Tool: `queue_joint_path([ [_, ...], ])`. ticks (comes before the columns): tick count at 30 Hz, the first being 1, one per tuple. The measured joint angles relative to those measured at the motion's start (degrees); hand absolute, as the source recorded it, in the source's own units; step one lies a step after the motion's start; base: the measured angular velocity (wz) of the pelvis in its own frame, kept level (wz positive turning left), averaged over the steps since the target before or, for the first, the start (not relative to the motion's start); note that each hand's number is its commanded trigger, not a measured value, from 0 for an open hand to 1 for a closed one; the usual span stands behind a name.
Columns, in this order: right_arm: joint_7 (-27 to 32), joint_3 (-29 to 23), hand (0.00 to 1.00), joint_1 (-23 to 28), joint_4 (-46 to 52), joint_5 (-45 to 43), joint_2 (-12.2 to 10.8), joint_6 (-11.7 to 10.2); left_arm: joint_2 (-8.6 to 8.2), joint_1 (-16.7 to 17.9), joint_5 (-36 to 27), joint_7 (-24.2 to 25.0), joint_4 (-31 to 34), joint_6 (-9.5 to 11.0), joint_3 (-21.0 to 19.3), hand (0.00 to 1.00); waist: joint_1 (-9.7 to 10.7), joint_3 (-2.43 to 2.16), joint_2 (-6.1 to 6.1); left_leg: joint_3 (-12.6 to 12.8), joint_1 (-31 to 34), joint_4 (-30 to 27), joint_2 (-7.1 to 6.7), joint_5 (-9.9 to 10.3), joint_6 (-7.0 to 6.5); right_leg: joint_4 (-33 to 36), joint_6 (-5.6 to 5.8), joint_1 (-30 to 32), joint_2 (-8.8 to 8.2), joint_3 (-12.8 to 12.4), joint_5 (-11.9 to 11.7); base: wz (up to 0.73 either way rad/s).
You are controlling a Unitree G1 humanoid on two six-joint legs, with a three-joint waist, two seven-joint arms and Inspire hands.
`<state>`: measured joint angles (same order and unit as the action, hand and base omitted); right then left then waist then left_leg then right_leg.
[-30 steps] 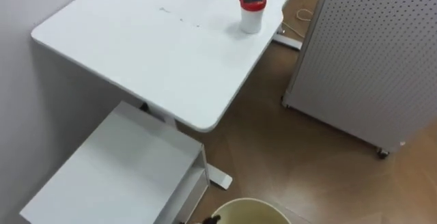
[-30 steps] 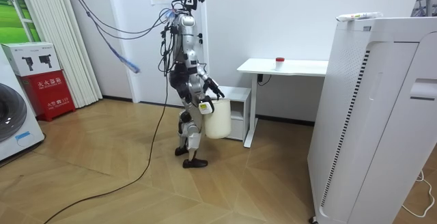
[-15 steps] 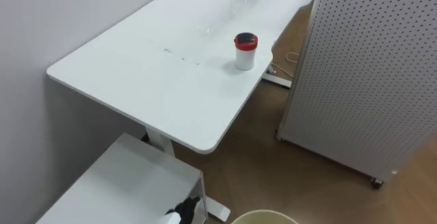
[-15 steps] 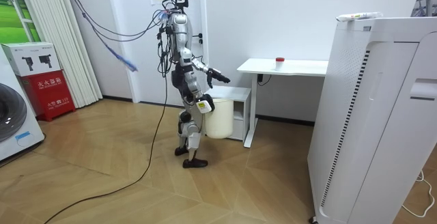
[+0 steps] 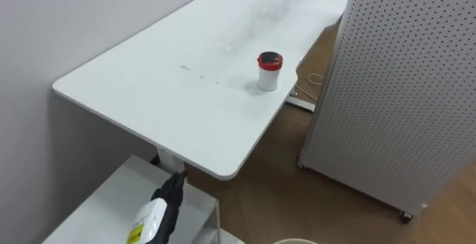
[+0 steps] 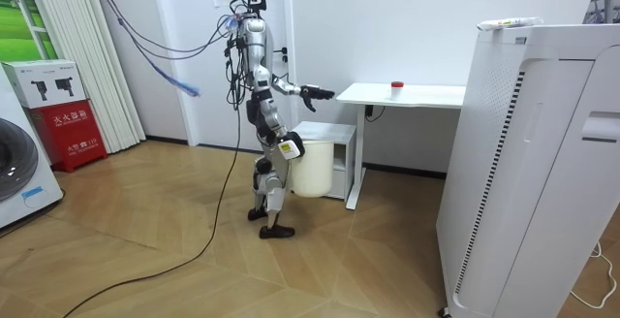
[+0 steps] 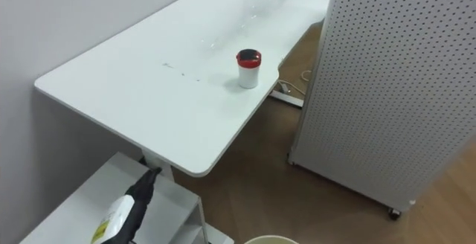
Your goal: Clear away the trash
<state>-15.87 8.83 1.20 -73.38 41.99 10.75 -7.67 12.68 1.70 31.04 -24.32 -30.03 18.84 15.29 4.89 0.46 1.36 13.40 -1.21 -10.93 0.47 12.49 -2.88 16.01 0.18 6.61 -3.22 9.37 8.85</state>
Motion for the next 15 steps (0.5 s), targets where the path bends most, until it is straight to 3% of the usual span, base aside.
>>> queue_joint_path([
  [3, 0.10, -0.09, 1.00, -0.18, 0.21, -1.67, 0.01, 0.03, -0.04, -0.30, 0.04, -1.68, 3.39, 1.04, -2.24, 0.00, -1.76, 0.00, 0.01, 2.48, -0.47, 0.24, 0.31, 0.36, 0.05, 0.95, -0.01, 0.99, 0.08, 0.11, -0.43, -0.49],
  [5, 0.10, -0.02, 1.00, -0.13, 0.40, -2.31, 0.00, 0.03, -0.05, -0.37, -0.07, -4.19, 4.00, 1.79, -3.86, 0.00, -2.38, -0.04, -0.09, 4.50, -1.49, 0.57, 0.85, 0.74, 0.28, 0.83, -0.40, 0.79, 0.25, 2.09, -0.94, -0.47],
  [7, 0.02, 0.01, 1.00, -0.25, 0.43, -2.29, 0.00, 0.03, 0.01, -0.39, -1.34, -5.07, 4.27, 1.79, -4.27, 0.00, -2.65, -0.05, -0.10, 5.23, -1.94, 0.53, 1.11, 1.02, 0.48, 0.78, -0.67, 0.36, 0.31, 3.43, -1.10, -0.33],
  [15, 0.14, 0.04, 1.00, -0.29, -0.10, -2.57, 0.06, 0.04, -0.05, -0.39, -2.28, -6.78, 8.35, 2.33, -4.67, 0.00, -2.78, 0.19, 0.19, 7.38, -4.31, 0.92, 2.17, 1.78, 1.32, 0.65, -1.13, -0.31, 1.42, 3.56, -1.18, -0.20],
])
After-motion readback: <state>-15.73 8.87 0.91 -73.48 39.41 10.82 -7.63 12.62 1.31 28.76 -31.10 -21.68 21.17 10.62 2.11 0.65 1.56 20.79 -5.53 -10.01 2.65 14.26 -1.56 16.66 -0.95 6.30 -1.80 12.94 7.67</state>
